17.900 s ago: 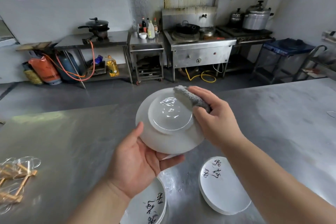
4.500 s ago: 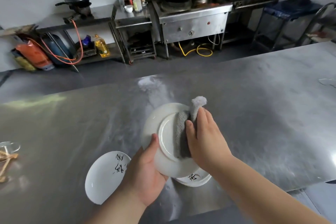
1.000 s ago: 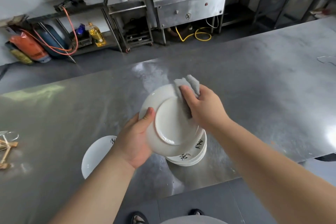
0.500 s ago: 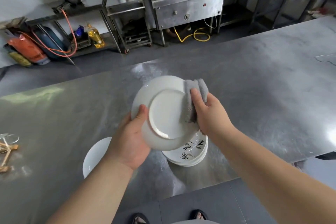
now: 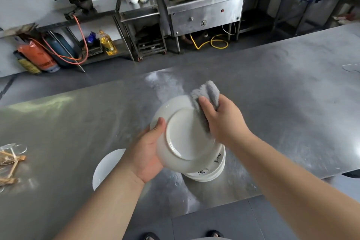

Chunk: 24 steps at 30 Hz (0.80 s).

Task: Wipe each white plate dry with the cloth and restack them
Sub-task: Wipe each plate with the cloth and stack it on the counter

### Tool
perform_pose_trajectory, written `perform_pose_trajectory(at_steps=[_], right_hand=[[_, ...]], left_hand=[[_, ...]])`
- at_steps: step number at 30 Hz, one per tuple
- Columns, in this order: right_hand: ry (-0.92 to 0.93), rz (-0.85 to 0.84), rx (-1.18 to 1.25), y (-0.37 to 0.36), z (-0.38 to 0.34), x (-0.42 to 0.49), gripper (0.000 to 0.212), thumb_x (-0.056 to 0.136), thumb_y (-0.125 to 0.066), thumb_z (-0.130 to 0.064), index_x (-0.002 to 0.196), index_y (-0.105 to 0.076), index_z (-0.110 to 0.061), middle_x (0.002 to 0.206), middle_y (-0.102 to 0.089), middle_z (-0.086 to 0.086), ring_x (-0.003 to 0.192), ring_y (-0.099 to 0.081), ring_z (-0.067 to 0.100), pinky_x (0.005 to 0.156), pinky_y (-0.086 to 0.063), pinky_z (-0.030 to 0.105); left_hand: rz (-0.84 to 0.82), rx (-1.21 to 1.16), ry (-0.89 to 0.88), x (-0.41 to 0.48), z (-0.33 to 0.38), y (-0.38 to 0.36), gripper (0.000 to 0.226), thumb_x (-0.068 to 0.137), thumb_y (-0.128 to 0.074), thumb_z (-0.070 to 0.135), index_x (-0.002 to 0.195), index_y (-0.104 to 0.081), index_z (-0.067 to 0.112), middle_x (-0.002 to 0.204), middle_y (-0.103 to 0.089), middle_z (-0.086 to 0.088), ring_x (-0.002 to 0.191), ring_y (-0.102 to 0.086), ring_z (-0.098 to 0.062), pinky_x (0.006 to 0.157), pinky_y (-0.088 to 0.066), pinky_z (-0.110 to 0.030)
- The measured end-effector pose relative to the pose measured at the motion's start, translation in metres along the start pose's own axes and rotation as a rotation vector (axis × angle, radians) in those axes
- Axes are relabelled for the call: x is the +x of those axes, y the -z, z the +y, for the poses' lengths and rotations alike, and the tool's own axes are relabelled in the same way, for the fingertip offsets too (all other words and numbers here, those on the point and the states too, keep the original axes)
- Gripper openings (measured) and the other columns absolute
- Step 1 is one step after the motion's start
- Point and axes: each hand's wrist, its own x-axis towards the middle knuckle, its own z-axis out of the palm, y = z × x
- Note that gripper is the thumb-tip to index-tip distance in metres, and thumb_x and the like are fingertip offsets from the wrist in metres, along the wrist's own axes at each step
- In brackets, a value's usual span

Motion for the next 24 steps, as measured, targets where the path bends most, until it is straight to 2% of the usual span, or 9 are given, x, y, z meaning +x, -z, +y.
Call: perform_pose_trajectory(at_steps=[3,5,6,9,12,15,18,21,24], right_hand=[[-0.337,-0.074,0.285,-0.020,0.006,-0.036,0.052,0.101,-0.039,-0.065,0.090,-0.058,-0.018,0.057,-0.068,0.005,0.045,-0.061,0.021,0.042,-0.045,0.024],[-0.468,-0.148,0.372,-0.026,0.004,-0.043,0.057,0.102,-0.036,-0.067,0.093,-0.058,-0.015,0.051,-0.066,0.007,0.036,-0.060,0.021,0.034,-0.038,0.021],[-0.488,-0.104,0.388,-0.024,0.002,-0.037,0.055,0.101,-0.037,-0.067,0.093,-0.059,-0.017,0.053,-0.065,0.003,0.035,-0.060,0.016,0.033,-0.037,0.019],[-0.432,0.039,0.360,-0.009,-0.007,-0.007,0.049,0.097,-0.042,-0.071,0.091,-0.062,-0.027,0.069,-0.063,-0.006,0.041,-0.057,0.007,0.037,-0.039,0.020],[-0.411,0.104,0.466,-0.008,-0.007,-0.006,0.048,0.095,-0.044,-0.070,0.095,-0.067,-0.028,0.080,-0.069,-0.007,0.065,-0.064,0.012,0.057,-0.050,0.028],[-0.519,0.062,0.600,-0.031,0.002,-0.039,0.050,0.096,-0.040,-0.071,0.089,-0.064,-0.027,0.060,-0.060,0.000,0.046,-0.057,0.018,0.043,-0.046,0.028],[-0.688,0.002,0.708,-0.039,0.005,-0.046,0.060,0.095,-0.039,-0.073,0.092,-0.065,-0.019,0.062,-0.067,0.008,0.050,-0.063,0.028,0.050,-0.051,0.034],[-0.501,0.061,0.476,-0.014,0.011,-0.009,0.050,0.094,-0.046,-0.071,0.083,-0.069,-0.028,0.061,-0.067,-0.008,0.046,-0.061,0.012,0.047,-0.049,0.029],[-0.198,-0.036,0.276,0.017,0.011,0.022,0.041,0.094,-0.050,-0.070,0.086,-0.067,-0.034,0.059,-0.062,-0.015,0.047,-0.056,0.004,0.043,-0.046,0.023]], left_hand=[[0.091,-0.098,-0.079,0.001,0.008,-0.010,0.060,0.105,-0.042,0.048,0.147,-0.057,0.008,0.147,-0.063,-0.019,0.137,-0.059,-0.034,0.108,-0.054,-0.049],[0.145,-0.114,-0.094,0.000,0.008,-0.018,0.065,0.104,-0.040,0.050,0.151,-0.053,0.008,0.148,-0.062,-0.018,0.139,-0.057,-0.035,0.117,-0.044,-0.056],[0.156,-0.115,-0.095,0.000,0.006,-0.022,0.066,0.103,-0.040,0.049,0.153,-0.051,0.007,0.149,-0.061,-0.019,0.140,-0.056,-0.036,0.120,-0.039,-0.058],[0.173,-0.117,-0.101,0.000,0.000,-0.033,0.064,0.104,-0.041,0.046,0.155,-0.048,0.008,0.150,-0.059,-0.020,0.140,-0.056,-0.037,0.121,-0.037,-0.059],[0.182,-0.130,-0.130,0.003,-0.002,-0.041,0.063,0.105,-0.040,0.045,0.155,-0.048,0.007,0.149,-0.060,-0.021,0.139,-0.057,-0.038,0.120,-0.039,-0.059],[0.198,-0.123,-0.159,0.005,-0.008,-0.046,0.064,0.104,-0.042,0.045,0.154,-0.048,0.006,0.148,-0.061,-0.021,0.138,-0.058,-0.038,0.120,-0.038,-0.061],[0.150,-0.082,-0.159,0.006,-0.015,-0.048,0.059,0.106,-0.049,0.040,0.154,-0.047,0.005,0.149,-0.060,-0.021,0.139,-0.057,-0.038,0.121,-0.038,-0.059],[0.125,-0.116,-0.112,0.006,-0.009,-0.039,0.059,0.099,-0.057,0.031,0.152,-0.051,0.006,0.146,-0.062,-0.022,0.136,-0.059,-0.040,0.112,-0.048,-0.061],[0.109,-0.160,-0.042,0.010,0.003,-0.030,0.057,0.102,-0.052,0.048,0.147,-0.059,0.013,0.144,-0.066,-0.016,0.132,-0.064,-0.032,0.103,-0.057,-0.053]])
